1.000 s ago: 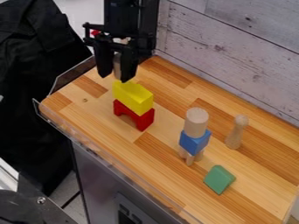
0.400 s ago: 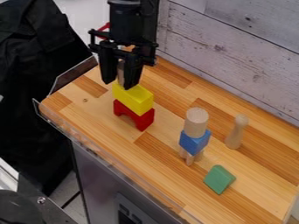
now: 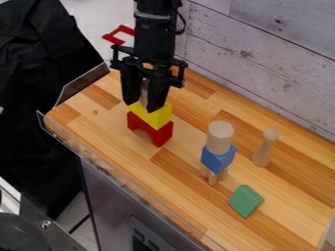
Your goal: Put the cylinder on top of the yellow block.
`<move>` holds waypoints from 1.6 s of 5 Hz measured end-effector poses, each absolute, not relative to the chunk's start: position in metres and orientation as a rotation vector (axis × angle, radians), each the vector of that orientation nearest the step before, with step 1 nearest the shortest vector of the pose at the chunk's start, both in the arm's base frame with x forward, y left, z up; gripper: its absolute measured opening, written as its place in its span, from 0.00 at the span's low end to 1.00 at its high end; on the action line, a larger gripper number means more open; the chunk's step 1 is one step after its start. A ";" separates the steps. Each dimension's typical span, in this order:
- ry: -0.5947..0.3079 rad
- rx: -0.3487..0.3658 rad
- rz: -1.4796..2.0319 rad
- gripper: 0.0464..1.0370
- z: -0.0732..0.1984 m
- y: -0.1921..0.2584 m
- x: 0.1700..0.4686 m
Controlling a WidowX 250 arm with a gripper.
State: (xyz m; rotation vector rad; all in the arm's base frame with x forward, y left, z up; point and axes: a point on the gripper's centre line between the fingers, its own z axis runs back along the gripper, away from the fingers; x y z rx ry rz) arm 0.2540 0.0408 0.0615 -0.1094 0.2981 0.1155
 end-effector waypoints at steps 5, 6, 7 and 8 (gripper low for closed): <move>0.161 -0.119 0.201 0.96 0.107 0.055 0.275; 0.112 -0.112 0.167 0.96 0.121 0.054 0.287; 0.119 -0.106 0.116 0.96 0.114 0.043 0.294; 0.142 -0.096 0.024 0.96 0.105 0.014 0.297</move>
